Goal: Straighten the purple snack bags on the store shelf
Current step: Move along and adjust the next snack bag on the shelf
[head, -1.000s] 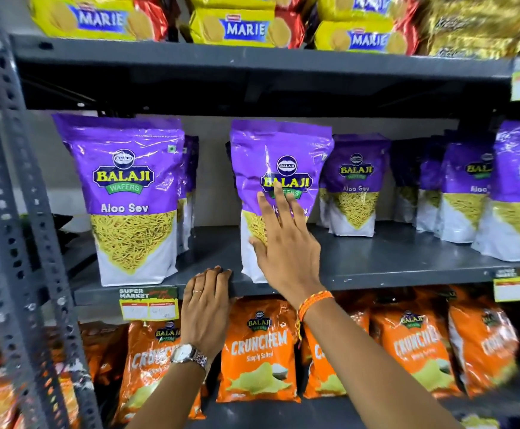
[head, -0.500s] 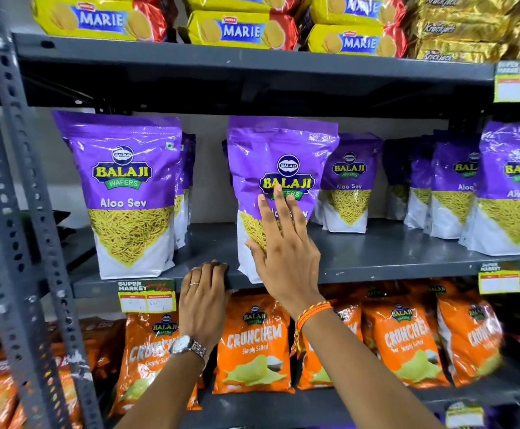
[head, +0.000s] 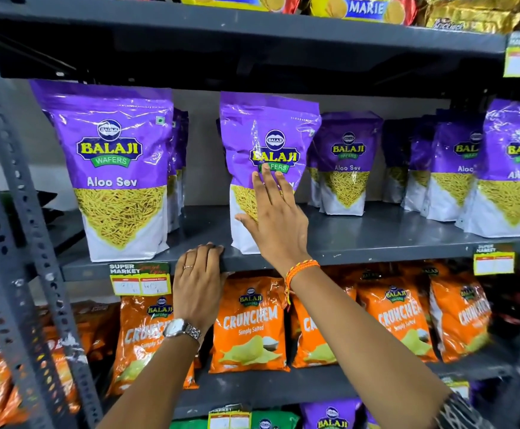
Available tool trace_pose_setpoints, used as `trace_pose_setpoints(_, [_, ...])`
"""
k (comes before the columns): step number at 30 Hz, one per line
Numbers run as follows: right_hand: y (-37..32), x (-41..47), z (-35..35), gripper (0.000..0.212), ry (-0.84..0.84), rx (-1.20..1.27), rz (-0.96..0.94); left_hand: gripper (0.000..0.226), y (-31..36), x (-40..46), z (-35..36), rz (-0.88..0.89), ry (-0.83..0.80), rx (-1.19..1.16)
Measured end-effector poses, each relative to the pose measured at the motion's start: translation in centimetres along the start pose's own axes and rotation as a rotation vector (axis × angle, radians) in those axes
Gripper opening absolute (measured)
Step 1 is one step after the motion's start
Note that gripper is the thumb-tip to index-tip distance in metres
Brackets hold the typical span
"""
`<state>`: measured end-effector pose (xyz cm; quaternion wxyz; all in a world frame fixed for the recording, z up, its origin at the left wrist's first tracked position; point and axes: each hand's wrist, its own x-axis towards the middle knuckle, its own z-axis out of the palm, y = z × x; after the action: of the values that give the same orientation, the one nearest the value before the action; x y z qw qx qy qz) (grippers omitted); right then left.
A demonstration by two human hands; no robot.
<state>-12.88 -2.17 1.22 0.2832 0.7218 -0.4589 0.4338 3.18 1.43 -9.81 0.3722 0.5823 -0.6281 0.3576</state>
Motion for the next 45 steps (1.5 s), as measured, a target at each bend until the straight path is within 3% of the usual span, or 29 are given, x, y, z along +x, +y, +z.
trace_pose_setpoints(21, [1.0, 0.6, 1.3, 0.082, -0.003, -0.079, -0.019, 0.051, -0.1, -0.1, -0.1, -0.004, -0.021, 0.036])
trace_pose_setpoints(24, [2.1, 0.7, 0.7, 0.074, 0.016, 0.051, -0.085, 0.046, -0.4, -0.3, -0.2, 0.001, -0.035, 0.02])
trace_pose_setpoints(27, [5.0, 1.0, -0.1, 0.059, 0.121, 0.228, -0.077, 0.054, 0.1, -0.6, -0.6, -0.035, -0.058, -0.015])
trace_pose_setpoints(31, [10.1, 1.7, -0.7, 0.053, 0.211, 0.259, 0.074, 0.055, 3.1, -1.3, -1.6, -0.1, 0.049, -0.109])
trace_pose_setpoints(35, [15.1, 2.4, -0.6, 0.053, 0.219, 0.233, 0.176, 0.057, 8.1, -0.4, -1.9, 0.0, 0.13, -0.109])
trace_pose_setpoints(45, [23.9, 4.0, 1.7, 0.068, -0.025, 0.074, 0.273, 0.067, 19.4, 4.9, 2.0, 0.054, 0.032, -0.126])
